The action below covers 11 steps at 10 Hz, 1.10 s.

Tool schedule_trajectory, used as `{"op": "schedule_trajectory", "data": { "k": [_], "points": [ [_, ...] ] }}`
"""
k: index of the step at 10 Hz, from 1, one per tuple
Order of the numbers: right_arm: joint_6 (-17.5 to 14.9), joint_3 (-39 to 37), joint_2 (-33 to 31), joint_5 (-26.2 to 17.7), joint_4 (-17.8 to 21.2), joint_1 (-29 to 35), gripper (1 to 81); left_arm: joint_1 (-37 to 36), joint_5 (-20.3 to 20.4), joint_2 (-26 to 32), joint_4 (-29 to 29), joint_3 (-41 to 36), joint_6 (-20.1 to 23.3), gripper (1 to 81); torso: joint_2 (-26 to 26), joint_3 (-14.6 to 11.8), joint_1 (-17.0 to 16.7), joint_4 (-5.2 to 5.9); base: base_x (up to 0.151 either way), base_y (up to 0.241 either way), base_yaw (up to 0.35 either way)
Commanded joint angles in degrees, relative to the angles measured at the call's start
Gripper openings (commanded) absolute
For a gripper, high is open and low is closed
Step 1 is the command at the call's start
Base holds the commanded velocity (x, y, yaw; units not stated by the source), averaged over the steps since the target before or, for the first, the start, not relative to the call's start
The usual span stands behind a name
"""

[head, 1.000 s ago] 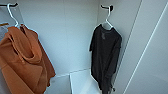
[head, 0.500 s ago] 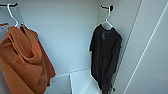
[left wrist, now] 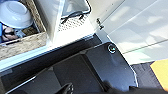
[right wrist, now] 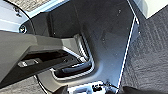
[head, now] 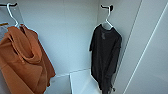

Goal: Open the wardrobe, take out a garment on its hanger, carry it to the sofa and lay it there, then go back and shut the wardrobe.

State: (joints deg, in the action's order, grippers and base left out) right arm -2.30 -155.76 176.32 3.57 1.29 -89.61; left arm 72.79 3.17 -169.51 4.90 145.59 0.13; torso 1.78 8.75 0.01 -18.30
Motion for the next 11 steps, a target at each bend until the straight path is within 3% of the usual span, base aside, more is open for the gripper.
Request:
{"op": "schedule_trajectory", "data": {
  "k": [1,3,6,11],
  "points": [
    [-0.2,-0.1,-0.2,-3.4,-0.1,1.9,81.1,-9.1,-8.2,2.2,0.2,-5.5,-0.2,81.1,0.0,0.0,0.0,0.0,0.0,0.0,0.0],
    [-0.2,-0.3,-0.2,-3.4,-0.1,1.9,81.1,-13.1,-9.4,6.4,0.2,-14.7,-0.4,81.1,0.0,0.0,0.0,0.0,0.0,0.0,0.0],
    [-0.2,-0.3,-0.2,-3.4,-0.1,2.1,81.1,-20.8,-13.8,8.4,0.0,-18.4,-1.7,81.1,0.0,0.0,0.0,0.0,0.0,0.0,0.0],
    [-0.2,-0.9,-0.3,-3.4,0.0,2.1,81.1,-34.4,-22.5,11.3,0.0,-24.4,-8.5,81.1,0.0,0.1,0.1,0.0,0.0,0.0,0.0]
  ]
}}
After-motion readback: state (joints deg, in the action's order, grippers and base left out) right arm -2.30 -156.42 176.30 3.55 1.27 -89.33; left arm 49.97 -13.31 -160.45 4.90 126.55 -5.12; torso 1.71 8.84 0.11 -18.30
